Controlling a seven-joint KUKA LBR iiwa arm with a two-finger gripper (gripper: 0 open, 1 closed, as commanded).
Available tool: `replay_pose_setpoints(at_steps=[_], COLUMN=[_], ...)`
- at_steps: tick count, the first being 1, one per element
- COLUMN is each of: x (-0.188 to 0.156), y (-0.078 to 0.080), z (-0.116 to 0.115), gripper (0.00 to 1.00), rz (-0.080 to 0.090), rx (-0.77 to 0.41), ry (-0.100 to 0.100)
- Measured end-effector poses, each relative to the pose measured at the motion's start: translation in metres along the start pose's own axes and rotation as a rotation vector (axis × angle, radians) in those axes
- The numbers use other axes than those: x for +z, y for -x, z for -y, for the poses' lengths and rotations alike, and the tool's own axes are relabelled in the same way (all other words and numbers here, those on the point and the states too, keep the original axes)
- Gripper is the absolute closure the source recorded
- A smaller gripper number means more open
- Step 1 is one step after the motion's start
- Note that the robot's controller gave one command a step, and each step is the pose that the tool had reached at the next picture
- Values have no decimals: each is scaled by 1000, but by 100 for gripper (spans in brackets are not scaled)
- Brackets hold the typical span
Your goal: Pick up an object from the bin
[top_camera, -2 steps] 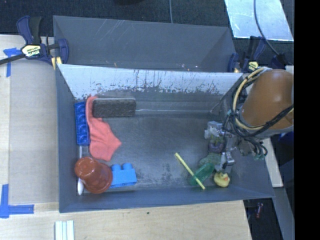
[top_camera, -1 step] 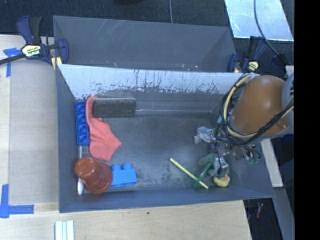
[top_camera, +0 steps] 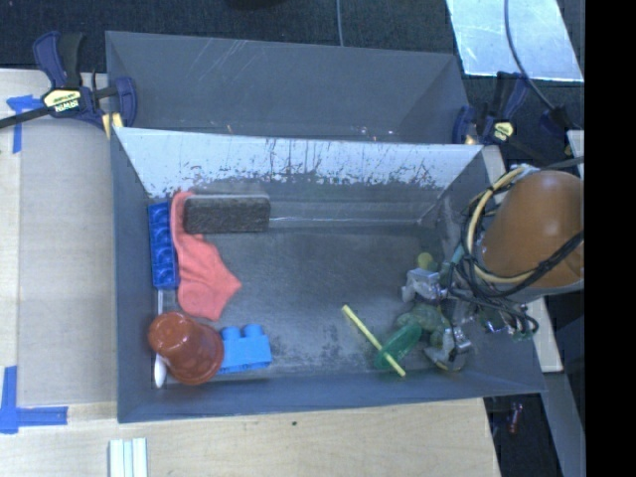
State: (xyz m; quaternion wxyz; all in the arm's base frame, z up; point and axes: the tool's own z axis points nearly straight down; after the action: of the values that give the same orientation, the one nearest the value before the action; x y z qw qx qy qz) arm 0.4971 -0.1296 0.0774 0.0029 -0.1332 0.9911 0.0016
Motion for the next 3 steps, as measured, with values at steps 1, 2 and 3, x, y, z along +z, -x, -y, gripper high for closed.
replay_pose_setpoints(at_steps=[1,2,3], x=[-48,-48,-48], y=[-7,-7,-7], z=[6,6,6], gripper=[100,0,0], rz=[5,5,5], rx=[-515,-515,-515], ry=[-6,-6,-5])
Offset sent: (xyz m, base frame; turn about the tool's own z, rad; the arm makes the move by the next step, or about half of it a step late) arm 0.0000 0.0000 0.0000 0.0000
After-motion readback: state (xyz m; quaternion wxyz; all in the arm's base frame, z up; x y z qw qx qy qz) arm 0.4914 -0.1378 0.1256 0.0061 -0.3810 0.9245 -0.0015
